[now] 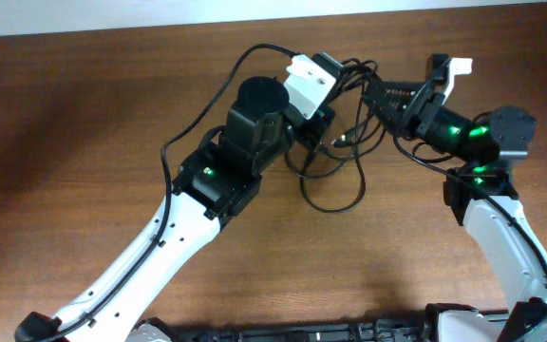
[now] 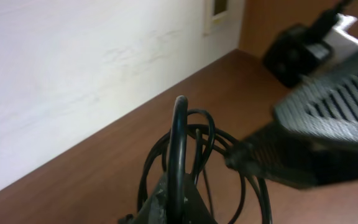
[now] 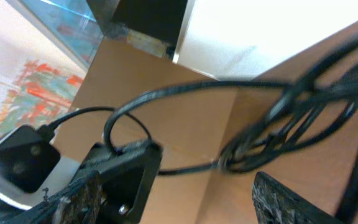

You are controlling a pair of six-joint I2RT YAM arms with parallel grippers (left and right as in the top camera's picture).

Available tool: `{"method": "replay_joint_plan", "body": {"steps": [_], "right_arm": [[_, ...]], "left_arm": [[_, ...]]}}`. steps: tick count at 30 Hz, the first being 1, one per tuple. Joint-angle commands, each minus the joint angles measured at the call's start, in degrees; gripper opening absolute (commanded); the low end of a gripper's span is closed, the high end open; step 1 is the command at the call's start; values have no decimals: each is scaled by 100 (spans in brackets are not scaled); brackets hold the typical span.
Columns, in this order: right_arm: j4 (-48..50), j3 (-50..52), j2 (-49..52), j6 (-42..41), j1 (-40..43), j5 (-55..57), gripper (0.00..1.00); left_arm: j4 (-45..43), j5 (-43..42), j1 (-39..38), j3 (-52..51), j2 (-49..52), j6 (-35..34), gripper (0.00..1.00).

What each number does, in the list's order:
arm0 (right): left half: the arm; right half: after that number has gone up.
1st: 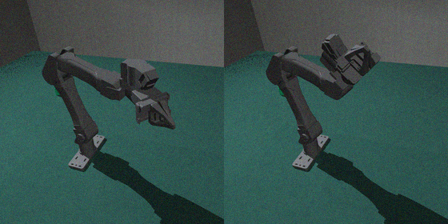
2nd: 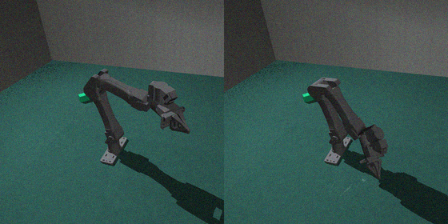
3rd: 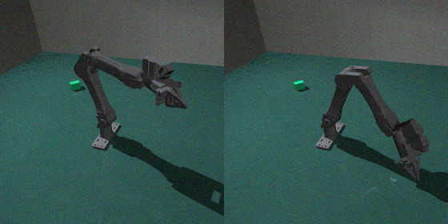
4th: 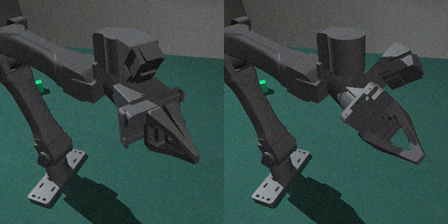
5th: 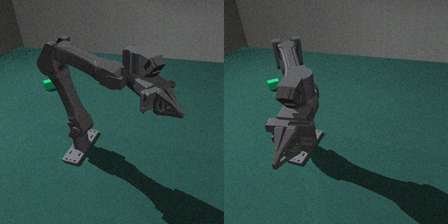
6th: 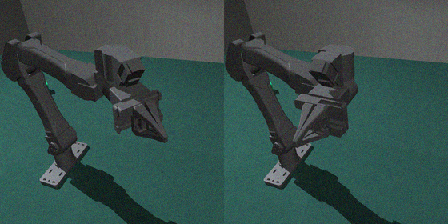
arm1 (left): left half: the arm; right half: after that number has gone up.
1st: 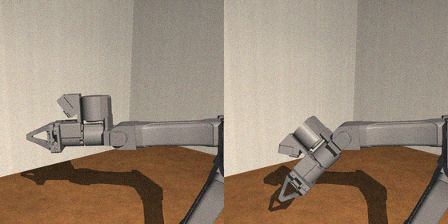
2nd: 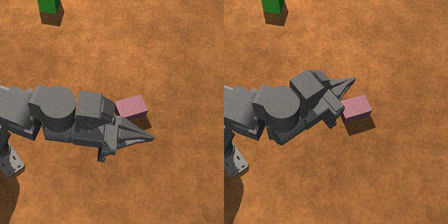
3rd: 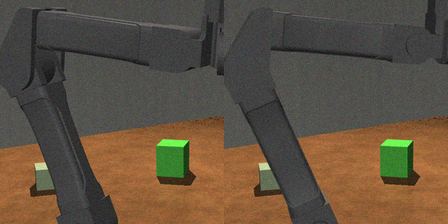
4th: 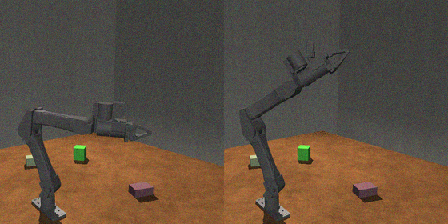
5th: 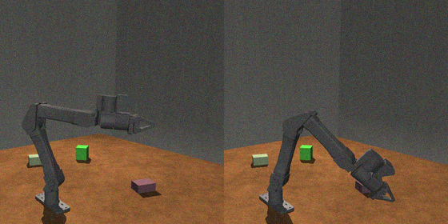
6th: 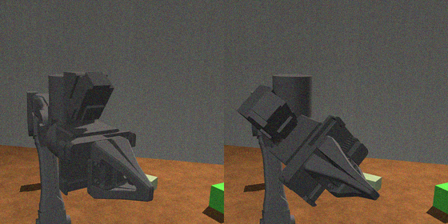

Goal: Untangle cables

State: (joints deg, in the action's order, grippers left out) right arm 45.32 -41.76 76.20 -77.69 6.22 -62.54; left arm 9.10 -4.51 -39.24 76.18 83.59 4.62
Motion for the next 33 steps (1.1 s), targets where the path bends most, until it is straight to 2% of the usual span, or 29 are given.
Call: {"method": "replay_joint_plan", "body": {"steps": [1,6,17,21,27,30,33], "right_arm": [[2,-57,9,247,323,177,75],[-55,-57,9,247,669,170,75],[-98,-57,9,92,660,173,74],[37,-57,9,-214,651,125,74],[916,-57,9,-841,651,-50,74],[962,-57,9,-881,649,-92,73],[964,-57,9,-892,649,-138,67]], "left_arm": [[-94,-675,4,0,-9,-116,0],[-181,-1250,4,0,-9,-118,0],[-459,-2190,-4,0,-7,-122,0],[-437,-2184,-48,0,-2,-120,0],[-444,-2181,-50,0,-2,-118,0],[-481,-2184,-50,0,-2,-120,0],[-483,-2186,-52,0,-2,-120,0]]}}
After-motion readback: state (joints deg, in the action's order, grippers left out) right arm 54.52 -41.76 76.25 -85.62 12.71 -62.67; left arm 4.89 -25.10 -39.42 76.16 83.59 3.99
